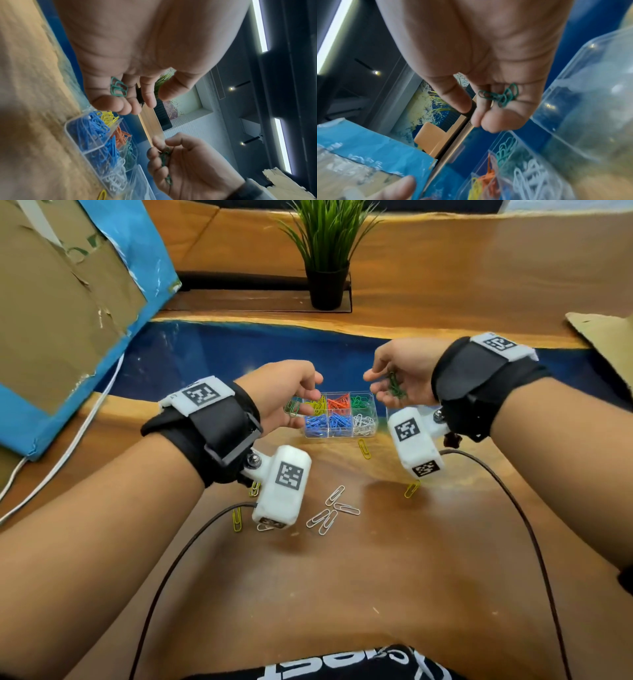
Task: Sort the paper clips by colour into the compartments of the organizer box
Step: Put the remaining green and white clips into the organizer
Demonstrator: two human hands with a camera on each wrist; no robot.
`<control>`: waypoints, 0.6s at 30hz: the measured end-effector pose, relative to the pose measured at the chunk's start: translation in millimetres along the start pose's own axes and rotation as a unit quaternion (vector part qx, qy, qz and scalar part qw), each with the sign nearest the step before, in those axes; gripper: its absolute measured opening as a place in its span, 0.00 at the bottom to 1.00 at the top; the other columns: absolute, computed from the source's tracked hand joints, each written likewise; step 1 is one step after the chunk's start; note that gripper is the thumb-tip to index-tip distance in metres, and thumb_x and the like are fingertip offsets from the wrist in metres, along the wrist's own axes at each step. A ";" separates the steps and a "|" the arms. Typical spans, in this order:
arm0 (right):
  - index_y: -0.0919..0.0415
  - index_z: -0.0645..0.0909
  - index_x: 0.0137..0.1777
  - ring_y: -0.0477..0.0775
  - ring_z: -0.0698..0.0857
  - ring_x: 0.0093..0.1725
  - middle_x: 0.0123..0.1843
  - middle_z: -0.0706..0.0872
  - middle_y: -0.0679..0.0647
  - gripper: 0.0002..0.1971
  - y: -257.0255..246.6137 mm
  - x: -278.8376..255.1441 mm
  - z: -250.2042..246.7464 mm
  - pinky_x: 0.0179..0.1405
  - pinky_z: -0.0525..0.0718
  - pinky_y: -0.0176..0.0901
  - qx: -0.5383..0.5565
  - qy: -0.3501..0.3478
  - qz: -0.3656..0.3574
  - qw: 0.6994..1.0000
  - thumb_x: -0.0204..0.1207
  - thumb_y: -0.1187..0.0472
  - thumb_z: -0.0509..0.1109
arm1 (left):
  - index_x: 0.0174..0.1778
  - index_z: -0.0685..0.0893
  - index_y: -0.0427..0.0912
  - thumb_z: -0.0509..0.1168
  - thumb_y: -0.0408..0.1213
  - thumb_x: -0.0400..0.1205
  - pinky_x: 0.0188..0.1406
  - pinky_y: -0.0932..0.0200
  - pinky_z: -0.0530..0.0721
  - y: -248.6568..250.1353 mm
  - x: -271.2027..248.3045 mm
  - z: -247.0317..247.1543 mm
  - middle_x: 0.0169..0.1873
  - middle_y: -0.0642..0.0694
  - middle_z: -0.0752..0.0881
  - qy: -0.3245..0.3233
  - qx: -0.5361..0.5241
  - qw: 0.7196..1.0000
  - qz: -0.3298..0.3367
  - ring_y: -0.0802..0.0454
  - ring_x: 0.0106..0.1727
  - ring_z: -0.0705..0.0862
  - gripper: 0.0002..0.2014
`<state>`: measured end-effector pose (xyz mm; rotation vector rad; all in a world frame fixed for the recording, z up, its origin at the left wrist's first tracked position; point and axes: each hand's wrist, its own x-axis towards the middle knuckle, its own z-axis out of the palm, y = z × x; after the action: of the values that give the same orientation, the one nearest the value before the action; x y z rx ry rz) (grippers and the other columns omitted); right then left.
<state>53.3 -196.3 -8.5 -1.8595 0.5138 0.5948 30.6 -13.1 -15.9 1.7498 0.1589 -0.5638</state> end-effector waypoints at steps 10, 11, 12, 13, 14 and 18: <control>0.66 0.78 0.54 0.54 0.81 0.40 0.40 0.79 0.55 0.10 -13.2 2.2 20.4 0.49 0.88 0.45 -0.110 0.071 -0.030 0.991 0.81 0.59 0.62 | 0.42 0.78 0.42 0.54 0.30 0.79 0.33 0.58 0.74 18.1 12.3 19.3 0.44 0.43 0.76 -0.010 0.023 1.000 -0.016 0.49 0.36 0.72 0.08; 0.65 0.78 0.58 0.55 0.82 0.44 0.39 0.78 0.54 0.11 -14.9 1.4 21.5 0.56 0.87 0.48 -0.126 0.075 -0.041 0.988 0.81 0.60 0.62 | 0.43 0.78 0.42 0.54 0.30 0.79 0.34 0.57 0.75 20.8 14.3 22.3 0.44 0.42 0.76 -0.008 0.023 1.000 -0.016 0.48 0.37 0.72 0.08; 0.66 0.78 0.62 0.56 0.82 0.47 0.39 0.78 0.54 0.13 -16.2 0.9 22.1 0.62 0.85 0.50 -0.136 0.076 -0.047 0.987 0.81 0.60 0.62 | 0.46 0.79 0.41 0.55 0.31 0.79 0.35 0.57 0.76 23.2 16.0 25.1 0.46 0.42 0.76 -0.005 0.023 1.000 -0.015 0.47 0.39 0.72 0.08; 0.66 0.77 0.64 0.56 0.82 0.46 0.38 0.78 0.54 0.15 -17.0 0.4 21.8 0.63 0.84 0.50 -0.139 0.075 -0.049 0.986 0.81 0.60 0.62 | 0.50 0.79 0.40 0.55 0.32 0.80 0.37 0.56 0.77 25.3 17.7 27.4 0.47 0.42 0.76 -0.002 0.022 1.000 -0.014 0.47 0.40 0.73 0.09; 0.67 0.77 0.65 0.54 0.82 0.43 0.38 0.78 0.55 0.16 -17.0 0.8 21.1 0.60 0.85 0.48 -0.139 0.069 -0.051 0.986 0.81 0.60 0.62 | 0.54 0.78 0.39 0.55 0.32 0.80 0.38 0.55 0.77 26.8 19.4 29.3 0.48 0.41 0.76 0.001 0.019 1.000 -0.014 0.46 0.40 0.73 0.10; 0.66 0.74 0.71 0.50 0.79 0.34 0.38 0.78 0.52 0.20 -14.4 -1.2 16.1 0.37 0.83 0.42 -0.105 0.057 -0.065 0.991 0.80 0.61 0.62 | 0.67 0.77 0.36 0.56 0.34 0.81 0.41 0.56 0.78 27.9 23.7 37.7 0.51 0.40 0.76 0.003 0.008 1.000 -0.013 0.48 0.38 0.73 0.19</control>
<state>58.5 -176.3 -2.3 -2.1179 0.4132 0.4719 51.6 -60.6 -7.8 1.7672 0.1826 -0.5807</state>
